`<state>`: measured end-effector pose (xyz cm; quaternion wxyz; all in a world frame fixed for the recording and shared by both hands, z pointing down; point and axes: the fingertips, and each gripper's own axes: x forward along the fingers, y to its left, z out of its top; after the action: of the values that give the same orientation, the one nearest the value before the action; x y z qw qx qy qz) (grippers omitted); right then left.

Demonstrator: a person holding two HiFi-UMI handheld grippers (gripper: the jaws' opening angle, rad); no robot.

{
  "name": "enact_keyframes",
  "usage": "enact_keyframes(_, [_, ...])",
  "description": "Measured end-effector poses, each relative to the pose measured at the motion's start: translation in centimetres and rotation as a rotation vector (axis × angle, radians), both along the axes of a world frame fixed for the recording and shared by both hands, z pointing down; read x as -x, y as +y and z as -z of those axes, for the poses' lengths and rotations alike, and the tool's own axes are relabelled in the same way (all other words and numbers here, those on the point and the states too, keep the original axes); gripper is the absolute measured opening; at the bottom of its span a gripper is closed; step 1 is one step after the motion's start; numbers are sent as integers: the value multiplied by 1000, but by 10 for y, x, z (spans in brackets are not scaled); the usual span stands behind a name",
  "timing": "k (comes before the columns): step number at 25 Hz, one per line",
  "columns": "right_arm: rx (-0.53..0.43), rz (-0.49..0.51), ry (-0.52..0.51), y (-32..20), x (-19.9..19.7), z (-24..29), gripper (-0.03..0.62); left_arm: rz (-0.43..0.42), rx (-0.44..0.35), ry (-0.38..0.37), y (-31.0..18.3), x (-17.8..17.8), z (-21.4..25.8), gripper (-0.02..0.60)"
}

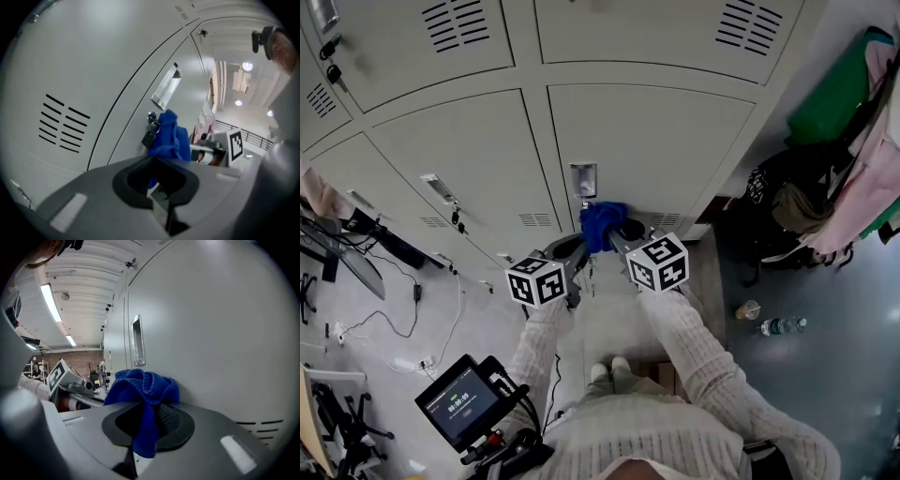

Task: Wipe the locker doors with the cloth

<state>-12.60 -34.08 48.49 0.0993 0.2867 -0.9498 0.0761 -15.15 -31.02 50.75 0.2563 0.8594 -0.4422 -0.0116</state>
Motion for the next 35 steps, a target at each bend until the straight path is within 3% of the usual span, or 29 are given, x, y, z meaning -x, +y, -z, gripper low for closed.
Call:
enact_keyframes(9, [97, -6, 124, 1, 1, -43, 49, 6, 71, -19, 4, 2, -24, 6])
enact_keyframes(20, [109, -53, 239, 5, -7, -41, 54, -30, 65, -18, 17, -14, -17, 6])
enact_keyframes(27, [-10, -126, 151, 14, -41, 24, 54, -128, -74, -42, 30, -53, 42, 6])
enact_keyframes(32, [-181, -164, 40, 20, -64, 112, 54, -172, -269, -44, 32, -77, 123, 6])
enact_keyframes(35, [-303, -156, -23, 28, -70, 172, 54, -179, -381, 0, 35, -78, 179, 6])
